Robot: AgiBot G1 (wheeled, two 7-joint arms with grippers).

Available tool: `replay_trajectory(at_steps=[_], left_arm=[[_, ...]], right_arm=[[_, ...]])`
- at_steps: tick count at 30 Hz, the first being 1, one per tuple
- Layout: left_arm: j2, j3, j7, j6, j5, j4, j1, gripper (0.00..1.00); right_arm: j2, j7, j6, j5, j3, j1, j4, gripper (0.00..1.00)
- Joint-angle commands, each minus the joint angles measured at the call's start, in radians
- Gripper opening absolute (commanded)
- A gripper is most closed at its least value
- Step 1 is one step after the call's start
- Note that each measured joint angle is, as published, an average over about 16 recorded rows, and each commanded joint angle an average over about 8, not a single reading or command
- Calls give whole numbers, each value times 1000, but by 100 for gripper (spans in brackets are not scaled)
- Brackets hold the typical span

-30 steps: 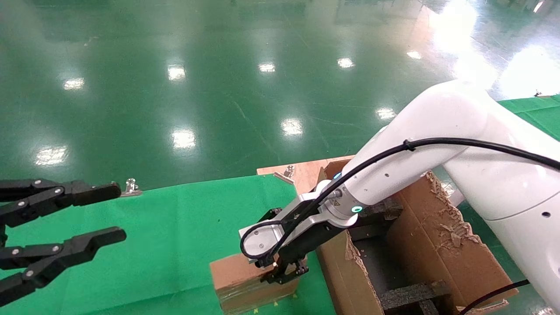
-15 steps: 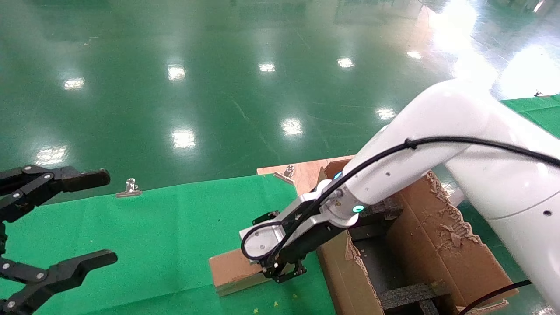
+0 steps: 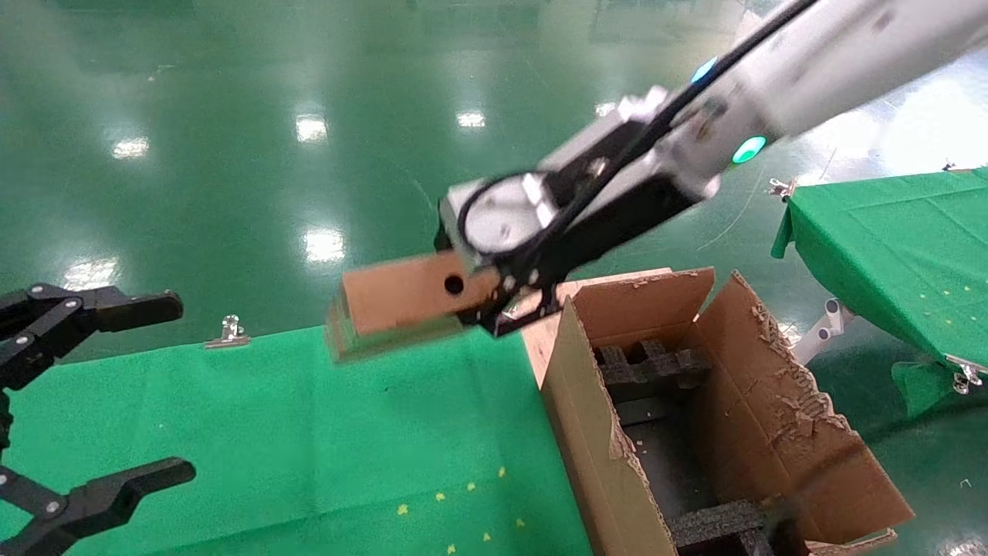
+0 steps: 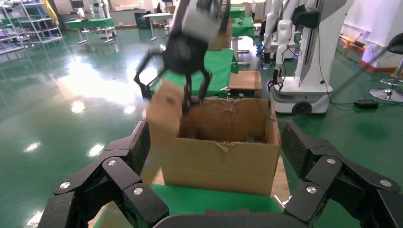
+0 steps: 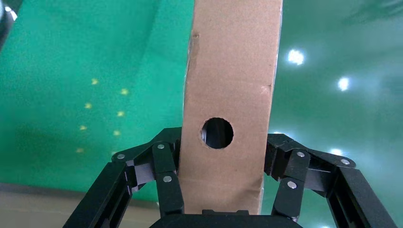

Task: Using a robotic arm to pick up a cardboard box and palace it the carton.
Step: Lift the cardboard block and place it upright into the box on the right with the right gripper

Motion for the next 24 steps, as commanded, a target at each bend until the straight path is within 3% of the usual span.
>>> replay_trajectory(at_steps=[1, 12, 24], left_arm=[[0, 0, 0, 0, 0, 0, 0, 100], [0, 0, 0, 0, 0, 0, 0, 100], [0, 0, 0, 0, 0, 0, 0, 100]], right_arm=[[13, -22, -2, 51, -35, 63, -23, 0], [105, -101, 0, 188, -280, 233, -134, 0], [291, -174, 4, 141, -537, 416, -300, 0]])
